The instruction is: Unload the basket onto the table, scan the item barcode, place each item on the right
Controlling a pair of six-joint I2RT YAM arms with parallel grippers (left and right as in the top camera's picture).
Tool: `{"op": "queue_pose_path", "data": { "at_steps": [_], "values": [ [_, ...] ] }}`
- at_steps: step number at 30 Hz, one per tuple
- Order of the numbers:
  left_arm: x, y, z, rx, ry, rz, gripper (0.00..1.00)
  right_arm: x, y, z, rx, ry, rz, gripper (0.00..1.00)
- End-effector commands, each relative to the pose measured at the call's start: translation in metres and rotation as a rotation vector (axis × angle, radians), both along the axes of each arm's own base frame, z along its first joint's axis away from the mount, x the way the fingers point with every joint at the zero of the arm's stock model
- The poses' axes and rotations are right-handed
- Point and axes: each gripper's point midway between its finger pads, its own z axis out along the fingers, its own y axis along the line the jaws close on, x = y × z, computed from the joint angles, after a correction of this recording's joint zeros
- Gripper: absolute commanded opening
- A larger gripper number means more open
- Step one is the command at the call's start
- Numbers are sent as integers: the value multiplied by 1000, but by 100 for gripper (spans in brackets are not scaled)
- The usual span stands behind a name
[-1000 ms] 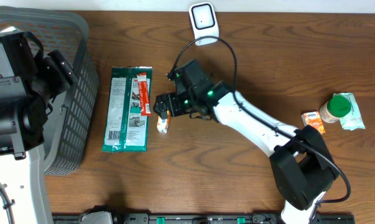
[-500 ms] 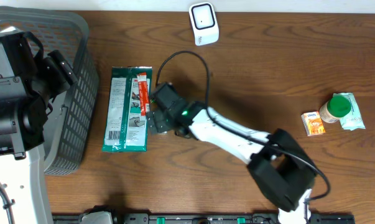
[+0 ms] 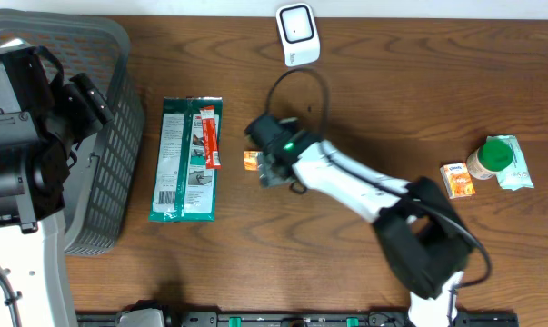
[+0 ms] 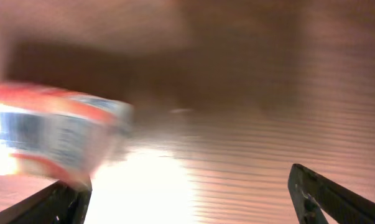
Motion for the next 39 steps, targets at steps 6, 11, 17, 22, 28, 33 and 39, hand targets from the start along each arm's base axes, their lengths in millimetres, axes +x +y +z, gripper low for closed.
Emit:
{"op": "queue_pose_path", "data": {
  "at_steps": [6, 11, 17, 22, 28, 33, 39],
  "values": [
    [-1, 3, 2, 6, -5, 12, 88, 16, -29, 19, -10, 5, 60, 99],
    [-1, 3, 2, 6, -5, 12, 88, 5, 15, 21, 123, 49, 415, 91],
    [-1, 3, 2, 6, -5, 12, 88, 4, 60, 33, 211, -40, 674, 86],
    [-1, 3, 2, 6, -5, 12, 88, 14, 71, 36, 141, -137, 788, 86],
    [-1, 3, 2, 6, -5, 12, 88, 17, 73, 17, 105, -129, 844, 84],
    [-1, 3, 2, 6, -5, 12, 88, 13, 73, 3, 97, -95, 848, 72],
    [-1, 3, 2, 6, -5, 12, 88, 3, 84, 3, 148, -76, 880, 65]
  ]
}}
